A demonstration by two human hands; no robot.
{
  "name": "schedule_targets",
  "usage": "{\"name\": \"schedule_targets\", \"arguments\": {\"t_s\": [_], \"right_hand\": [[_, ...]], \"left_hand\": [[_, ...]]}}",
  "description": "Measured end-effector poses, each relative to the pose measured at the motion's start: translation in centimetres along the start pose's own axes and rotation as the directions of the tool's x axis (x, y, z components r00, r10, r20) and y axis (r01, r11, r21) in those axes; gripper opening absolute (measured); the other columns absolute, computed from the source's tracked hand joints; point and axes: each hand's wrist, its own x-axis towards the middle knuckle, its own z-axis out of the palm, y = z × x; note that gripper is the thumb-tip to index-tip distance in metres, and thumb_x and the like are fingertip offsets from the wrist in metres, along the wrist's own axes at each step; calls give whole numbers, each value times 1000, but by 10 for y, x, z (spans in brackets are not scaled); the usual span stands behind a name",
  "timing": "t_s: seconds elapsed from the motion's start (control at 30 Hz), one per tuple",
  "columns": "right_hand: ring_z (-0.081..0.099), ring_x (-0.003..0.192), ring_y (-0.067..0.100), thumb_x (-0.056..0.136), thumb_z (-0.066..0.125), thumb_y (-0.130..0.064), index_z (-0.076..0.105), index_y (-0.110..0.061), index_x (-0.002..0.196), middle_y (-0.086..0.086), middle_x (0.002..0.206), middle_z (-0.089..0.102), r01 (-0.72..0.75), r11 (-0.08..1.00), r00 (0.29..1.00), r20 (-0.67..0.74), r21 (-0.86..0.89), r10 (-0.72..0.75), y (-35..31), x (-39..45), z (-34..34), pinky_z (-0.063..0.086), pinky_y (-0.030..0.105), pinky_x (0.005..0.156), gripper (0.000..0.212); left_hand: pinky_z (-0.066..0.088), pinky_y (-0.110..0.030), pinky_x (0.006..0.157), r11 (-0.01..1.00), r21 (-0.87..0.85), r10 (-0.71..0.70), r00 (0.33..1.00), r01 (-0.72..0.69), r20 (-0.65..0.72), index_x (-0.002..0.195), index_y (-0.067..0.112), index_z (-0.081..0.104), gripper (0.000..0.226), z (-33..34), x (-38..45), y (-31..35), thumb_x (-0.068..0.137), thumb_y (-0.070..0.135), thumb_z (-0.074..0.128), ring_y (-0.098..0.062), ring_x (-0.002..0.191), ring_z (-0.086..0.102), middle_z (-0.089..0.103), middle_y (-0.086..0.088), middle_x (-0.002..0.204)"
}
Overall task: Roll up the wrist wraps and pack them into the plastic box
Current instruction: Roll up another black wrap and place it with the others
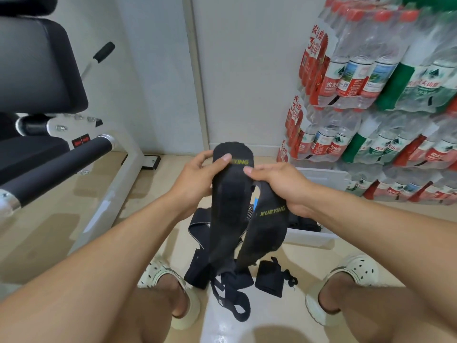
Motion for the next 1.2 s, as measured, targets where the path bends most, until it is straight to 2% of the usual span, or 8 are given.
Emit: {"name": "schedule_targets", "arguments": {"t_s": [0.17, 0.3, 0.43, 0.6, 0.73, 0.9, 1.03, 1.2], "right_hand": [[76, 89, 28, 94, 72, -28, 77, -11, 111, 11, 102, 79, -5, 960, 993, -110, 279, 38, -18, 12, -19, 62, 42, 84, 24], [69, 57, 10, 95, 72, -22, 76, -18, 105, 1, 69, 75, 48, 981, 970, -242, 186, -2, -21, 16, -35, 57, 21, 55, 11], [71, 66, 12, 98, 68, -23, 64, -14, 131, 3, 77, 78, 56, 998, 960, -274, -10, -57, -14, 17, -46, 59, 24, 66, 34], [75, 85, 19, 100, 65, -24, 70, -11, 110, 5, 94, 79, 15, 995, 986, -162, -95, -30, -12, 1, -30, 54, 21, 61, 17], [75, 74, 8, 98, 66, -25, 71, -17, 102, 2, 88, 79, 27, 974, 1000, -5, -225, -29, -8, -17, -2, 53, 19, 61, 10], [70, 58, 5, 98, 67, -17, 74, -7, 100, 3, 79, 76, 9, 999, 1000, -18, -51, -10, -1, -21, 18, 49, 13, 50, 13], [71, 61, 6, 99, 65, -16, 74, -4, 109, 11, 94, 77, -1, 1000, 999, -45, -31, -1, 5, -18, 20, 51, 13, 53, 18], [73, 70, 10, 99, 66, -19, 75, -6, 108, 13, 97, 78, 29, 1000, 997, -75, -7, -29, 7, -13, 21, 53, 15, 58, 18]], "left_hand": [[58, -40, 90, 958, 252, -203, 946, 139, 252, 129, 15, 64, 40, -7, -3, -15, 90, 13, 75, -25, 107, 73, 76, -7, 115], [59, -34, 69, 981, 141, -144, 989, 137, 45, 110, 8, 67, 18, -4, 2, -12, 93, 11, 71, -25, 85, 75, 78, -12, 99], [56, -29, 59, 986, 18, -162, 976, 166, -146, 100, 11, 65, 2, -6, 6, -11, 98, 11, 65, -19, 69, 73, 77, -10, 91], [55, -30, 51, 974, -121, -219, 930, 192, -296, 111, 16, 62, 11, -8, 6, -7, 104, 13, 55, -25, 73, 72, 75, -10, 95], [58, -34, 54, 979, -133, -188, 930, 153, -316, 118, 18, 60, 15, -1, 9, -5, 105, 15, 53, -25, 74, 73, 76, -10, 103], [59, -33, 61, 980, -166, -145, 959, 106, -242, 135, 19, 54, 39, 5, 6, 0, 99, 5, 60, -18, 77, 77, 76, -8, 108], [63, -41, 75, 979, -191, -111, 969, 69, -220, 157, 24, 29, 72, 12, 1, 5, 97, -3, 60, -13, 77, 76, 74, -6, 104], [63, -36, 74, 973, -225, -97, 980, 57, -174, 158, 27, 28, 77, 19, -4, 10, 96, -5, 60, -12, 74, 76, 73, -9, 100]]}}
